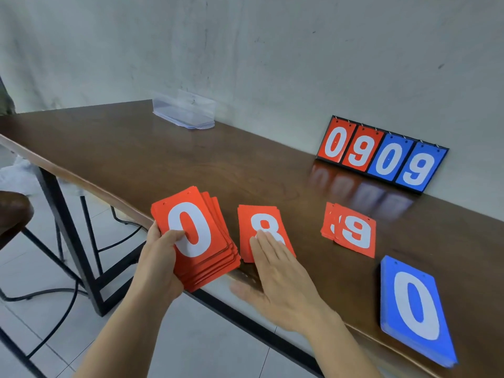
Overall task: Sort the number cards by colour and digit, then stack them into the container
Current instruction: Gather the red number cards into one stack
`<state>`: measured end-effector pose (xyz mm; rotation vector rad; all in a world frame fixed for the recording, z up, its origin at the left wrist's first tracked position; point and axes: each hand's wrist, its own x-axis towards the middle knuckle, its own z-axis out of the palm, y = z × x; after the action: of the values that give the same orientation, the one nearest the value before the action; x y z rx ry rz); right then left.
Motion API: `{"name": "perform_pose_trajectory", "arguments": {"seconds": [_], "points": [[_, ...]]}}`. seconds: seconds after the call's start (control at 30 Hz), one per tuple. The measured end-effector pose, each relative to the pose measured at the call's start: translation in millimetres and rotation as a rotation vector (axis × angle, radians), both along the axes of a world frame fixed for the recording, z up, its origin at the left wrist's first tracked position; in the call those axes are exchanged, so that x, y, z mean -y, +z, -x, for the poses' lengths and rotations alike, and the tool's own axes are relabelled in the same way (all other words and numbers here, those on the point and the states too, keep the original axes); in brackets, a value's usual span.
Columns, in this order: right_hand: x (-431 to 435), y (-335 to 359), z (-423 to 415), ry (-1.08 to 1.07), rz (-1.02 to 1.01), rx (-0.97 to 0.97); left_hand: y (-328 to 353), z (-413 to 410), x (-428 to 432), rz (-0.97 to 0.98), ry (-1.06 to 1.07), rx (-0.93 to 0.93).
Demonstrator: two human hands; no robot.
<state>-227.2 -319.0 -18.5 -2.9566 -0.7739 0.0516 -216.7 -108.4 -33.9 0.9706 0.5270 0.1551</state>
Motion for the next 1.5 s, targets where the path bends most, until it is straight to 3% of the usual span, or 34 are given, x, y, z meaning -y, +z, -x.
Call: {"name": "perform_pose_trajectory", "arguments": {"seconds": [0.2, 0.4, 0.6, 0.93, 1.03, 1.13, 1.23, 1.3, 1.4, 1.5], "points": [[9, -3, 9, 0.1, -0.041, 0.098, -3, 6, 5, -0.038, 0.006, -0.01], [23, 13, -4, -0.171, -0.122, -0.09, -7, 15, 17, -0.038, 0.012, -0.015], [-1, 5, 0, -0.016, -0.134, -0.1, -4, 24, 30, -0.052, 0.007, 0.059], [-25, 3, 13, 0.179, -0.204, -0.102, -8, 31, 28, -0.014, -0.03, 0.009], [-14, 18, 13, 0.176, -0.33, -0.23, -6, 32, 25, -0.031, -0.045, 0.004], [12, 29, -8, -0.034, -0.464, -0.232, -1, 29, 25, -0.014, -0.074, 0.024], [39, 24, -47, -0.436, -0.204, 0.003, 4, 22, 27, -0.017, -0.09, 0.052], [52, 15, -64, -0.636, -0.075, -0.001, 5, 18, 28, -0.012, -0.091, 0.064], [59, 4, -75, -0.76, -0.037, -0.101, 2, 16, 27, -0.008, -0.102, 0.073], [59, 6, -75, -0.739, -0.034, -0.121, 0, 13, 22, -0.006, -0.112, 0.074]]}}
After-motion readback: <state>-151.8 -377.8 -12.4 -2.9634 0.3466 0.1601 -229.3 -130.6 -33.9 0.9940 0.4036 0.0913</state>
